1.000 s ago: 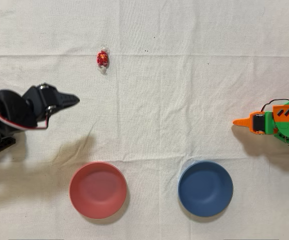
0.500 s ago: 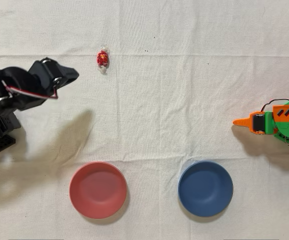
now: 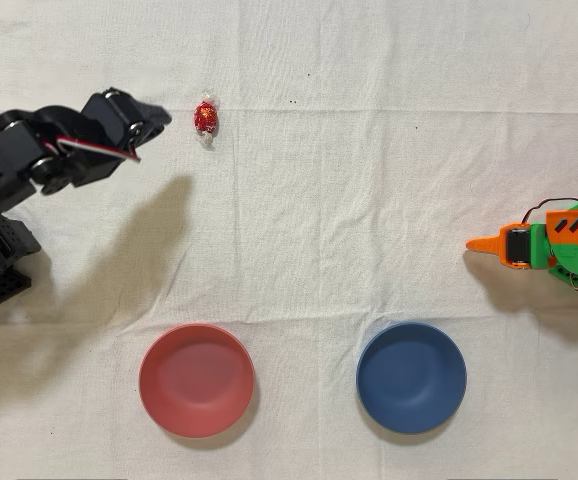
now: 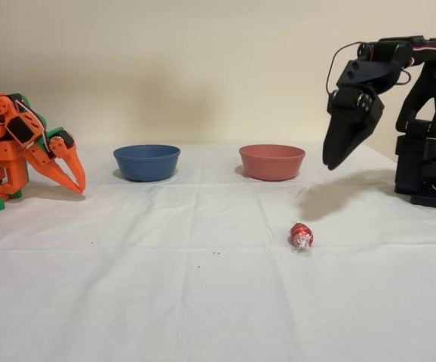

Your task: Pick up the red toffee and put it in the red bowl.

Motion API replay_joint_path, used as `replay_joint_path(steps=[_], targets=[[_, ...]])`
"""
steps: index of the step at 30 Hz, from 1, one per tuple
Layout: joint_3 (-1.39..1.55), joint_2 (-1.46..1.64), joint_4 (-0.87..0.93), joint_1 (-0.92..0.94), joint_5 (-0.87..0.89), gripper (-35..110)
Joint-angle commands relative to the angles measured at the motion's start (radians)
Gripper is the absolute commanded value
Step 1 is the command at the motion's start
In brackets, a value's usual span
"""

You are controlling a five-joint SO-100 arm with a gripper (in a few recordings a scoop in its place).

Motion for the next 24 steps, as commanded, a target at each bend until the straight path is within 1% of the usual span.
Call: replay_joint_path(steps=[1,12,24], targets=[[-0.074,-0.031,-0.052,-0.037,0.009,12],[-0.094,-0.147,-0.129,-0.049,-0.009,25],[0.003,-0.21,-0.252,-0.044,-0.02,27]])
